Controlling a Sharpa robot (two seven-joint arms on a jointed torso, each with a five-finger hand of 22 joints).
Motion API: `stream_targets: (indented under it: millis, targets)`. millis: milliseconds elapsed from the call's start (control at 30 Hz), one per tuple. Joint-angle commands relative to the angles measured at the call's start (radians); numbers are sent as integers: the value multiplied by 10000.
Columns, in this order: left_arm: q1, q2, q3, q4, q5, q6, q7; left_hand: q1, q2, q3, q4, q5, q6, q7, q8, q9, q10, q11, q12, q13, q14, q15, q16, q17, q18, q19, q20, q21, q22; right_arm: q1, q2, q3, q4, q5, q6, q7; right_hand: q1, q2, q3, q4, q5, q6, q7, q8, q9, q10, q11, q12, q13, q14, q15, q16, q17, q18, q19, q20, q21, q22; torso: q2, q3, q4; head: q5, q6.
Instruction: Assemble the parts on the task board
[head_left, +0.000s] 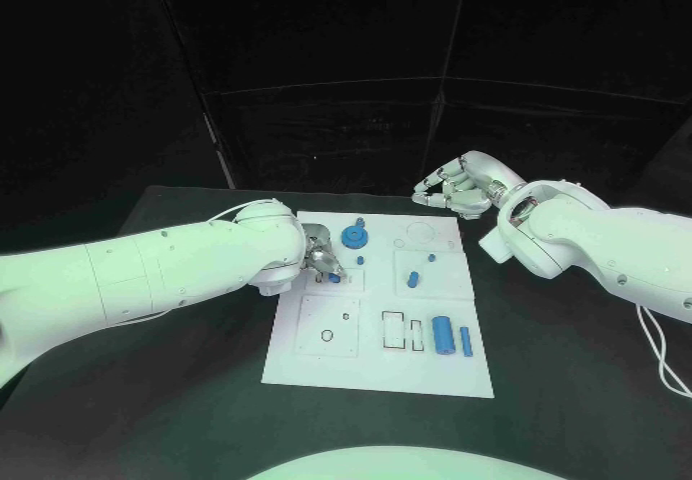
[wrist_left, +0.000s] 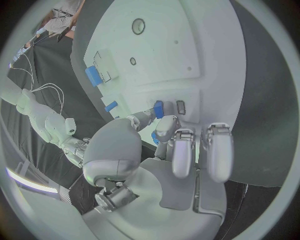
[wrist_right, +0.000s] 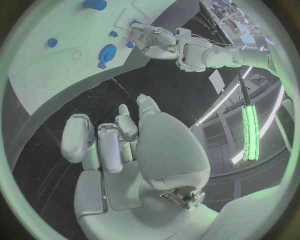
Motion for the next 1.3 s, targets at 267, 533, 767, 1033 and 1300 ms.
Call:
stream_targets:
  millis: [267,533,767,1033,1300]
  targets:
    - [-43,134,-48,-131,44,346,-156,-274,172,855,-696,-13,116,-59,83,56,156,-38,151,105,1056,-83,31,2634,-136,680,-79,44,1500,16,28,5,-18,23,117,36,116,31,-32,42,57,38,-33,66,-16,-31,-23,-5,2,585,-76,-29,457,137,-20,-61,-64,-5,1,2,-2,-12,-21]
    - [-31,207,-47,-208,45,508,-168,-429,53,550,-643,-52,141,-91,94,102,174,-61,189,140,1056,-103,31,2634,-141,689,-98,55,1524,15,35,5,-1,71,167,27,116,31,-32,42,57,38,-33,66,-16,-31,-23,-5,2,585,-76,-29,457,137,-20,-61,-64,-5,-3,3,10,-48,-39]
    - [-29,221,-47,-245,45,580,-175,-561,-4,218,-556,-63,174,-113,89,130,187,-78,223,177,1056,-118,31,2634,-143,693,-114,58,1535,15,76,5,-1,187,216,54,115,25,-42,47,73,37,-31,67,-16,-41,-21,-16,-12,584,-76,-33,451,140,-28,-62,-72,-20,-2,0,8,-59,-45]
    - [-29,231,-47,-297,45,521,-171,-995,-190,-1099,-149,-325,321,-133,63,171,163,-98,227,151,1056,-134,31,2634,-154,707,-122,73,1576,15,102,5,-27,245,238,80,84,6,-78,79,97,26,-26,64,-18,-57,-16,-30,-29,584,-73,-35,452,151,-62,-61,-100,-76,-4,0,13,-55,-57]
    - [-29,239,-47,-385,45,423,-163,-946,-180,-2890,231,-494,401,-156,-28,187,164,-107,261,158,1056,-150,31,2634,-165,731,-155,101,1645,15,101,5,-31,254,228,86,81,4,-81,82,100,24,-26,63,-19,-59,-16,-32,-32,583,-73,-38,447,152,-66,-61,-103,-82,-5,-4,13,-58,-47]
